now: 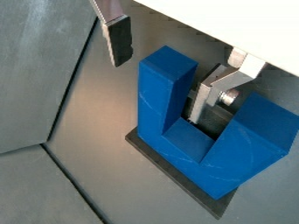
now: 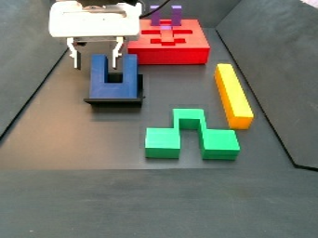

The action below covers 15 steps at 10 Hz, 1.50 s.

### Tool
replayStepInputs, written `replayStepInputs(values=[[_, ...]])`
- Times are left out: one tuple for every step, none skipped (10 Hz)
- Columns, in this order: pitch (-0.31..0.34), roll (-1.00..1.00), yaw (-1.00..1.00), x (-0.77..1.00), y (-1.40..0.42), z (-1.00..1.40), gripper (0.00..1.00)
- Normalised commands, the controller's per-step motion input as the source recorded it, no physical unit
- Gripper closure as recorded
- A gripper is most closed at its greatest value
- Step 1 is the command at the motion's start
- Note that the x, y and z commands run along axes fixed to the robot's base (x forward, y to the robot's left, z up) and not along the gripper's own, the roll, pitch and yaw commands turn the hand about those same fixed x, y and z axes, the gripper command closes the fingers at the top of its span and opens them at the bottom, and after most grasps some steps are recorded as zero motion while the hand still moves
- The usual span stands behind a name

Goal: Pick up the blue object. Move up. Place the blue object on the fixture. Regrasp the blue object. Move to above the board. Insert the blue object.
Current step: Regrasp the blue object.

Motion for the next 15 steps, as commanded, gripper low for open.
replayStepInputs(values=[[0.000, 0.00, 0.00, 0.00, 0.00, 0.00, 1.00], [0.000, 0.00, 0.00, 0.00, 0.00, 0.00, 1.00], [0.000, 0.00, 0.00, 0.00, 0.00, 0.00, 1.00], [0.000, 0.00, 0.00, 0.00, 0.00, 0.00, 1.00], [0.000, 0.00, 0.00, 0.00, 0.00, 0.00, 1.00], [0.000, 0.00, 0.00, 0.00, 0.00, 0.00, 1.00], [0.000, 0.00, 0.00, 0.00, 0.00, 0.00, 1.00], [0.000, 0.00, 0.00, 0.00, 0.00, 0.00, 1.00], [0.000, 0.00, 0.00, 0.00, 0.00, 0.00, 1.00], [0.000, 0.00, 0.00, 0.00, 0.00, 0.00, 1.00], [0.000, 0.00, 0.00, 0.00, 0.00, 0.00, 1.00], [0.000, 0.00, 0.00, 0.00, 0.00, 0.00, 1.00], [0.000, 0.00, 0.00, 0.00, 0.00, 0.00, 1.00], [0.000, 0.00, 0.00, 0.00, 0.00, 0.00, 1.00], [0.000, 0.00, 0.00, 0.00, 0.00, 0.00, 1.00]])
